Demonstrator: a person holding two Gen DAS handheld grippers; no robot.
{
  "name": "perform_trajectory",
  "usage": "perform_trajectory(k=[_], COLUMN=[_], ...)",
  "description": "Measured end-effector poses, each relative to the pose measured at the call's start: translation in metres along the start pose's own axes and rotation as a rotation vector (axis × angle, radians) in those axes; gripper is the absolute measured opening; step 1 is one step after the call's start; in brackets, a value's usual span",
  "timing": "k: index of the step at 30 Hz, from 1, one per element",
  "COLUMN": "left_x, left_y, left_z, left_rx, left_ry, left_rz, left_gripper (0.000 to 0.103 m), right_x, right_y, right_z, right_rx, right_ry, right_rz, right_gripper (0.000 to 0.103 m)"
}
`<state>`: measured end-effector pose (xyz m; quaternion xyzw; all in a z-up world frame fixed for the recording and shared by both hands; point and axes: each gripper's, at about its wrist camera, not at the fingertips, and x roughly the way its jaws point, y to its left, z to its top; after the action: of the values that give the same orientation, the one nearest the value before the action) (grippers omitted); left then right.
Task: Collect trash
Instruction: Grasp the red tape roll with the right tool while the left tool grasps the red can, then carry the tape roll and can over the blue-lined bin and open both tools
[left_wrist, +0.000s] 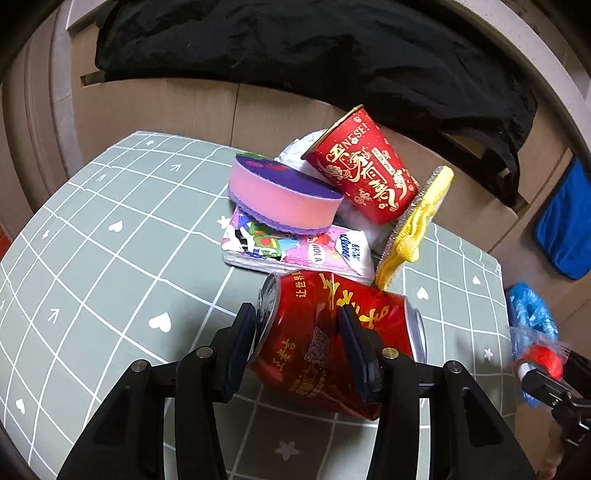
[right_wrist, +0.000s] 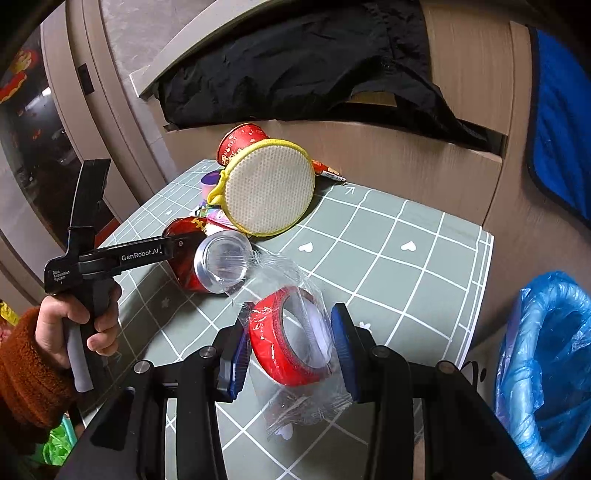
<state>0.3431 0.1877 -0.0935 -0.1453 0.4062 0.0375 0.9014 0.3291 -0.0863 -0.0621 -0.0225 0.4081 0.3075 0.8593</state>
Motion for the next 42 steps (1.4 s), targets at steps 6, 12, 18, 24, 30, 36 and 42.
perform_trajectory(k=[6,12,18,24,30,36,42], left_x=[-0.022,-0.071,-0.118,-0.156,-0.173,-0.162,-0.161], left_y=[-0.006,-0.025,-0.051,-0.090,-0.136,-0.181,-0.240], left_z=[-0.005,-0.006,-0.001,0.007,0.001,-0.005,-0.007], left_rx=[0.033,0.111,0.167,0.228,0.300,0.340,0.405], left_ry=[-0.069,-0.210,-0.324,-0.419,-0.475,-0.452,-0.463], left_rz=[0.004,0.037,0.024,-0.014,-0.031,-0.076,-0.138], left_gripper=[0.045,0.045,0.045,0.045,0.044,0.044,0.044], right_x=[-0.004,-0.016,-0.040,-0.079,-0.125,-0.163,-0.191], right_y=[0.000,-0.002,0.000,0.004,-0.009,-0.041,-0.075], right_z=[-0.002,-0.002,0.008,0.024,0.029,0.021,0.007], right_rx=[0.004,0.015,0.010,-0.035,-0.050,-0.011,0.013], right_ry=[-0.003,-0.041,-0.115,-0.218,-0.310,-0.367,-0.411], right_rz=[-0.002,-0.006,-0.005,-0.038,-0.084,-0.134,-0.213], right_gripper=[0.038,0.038,0.038,0.038,0.038,0.038,0.038])
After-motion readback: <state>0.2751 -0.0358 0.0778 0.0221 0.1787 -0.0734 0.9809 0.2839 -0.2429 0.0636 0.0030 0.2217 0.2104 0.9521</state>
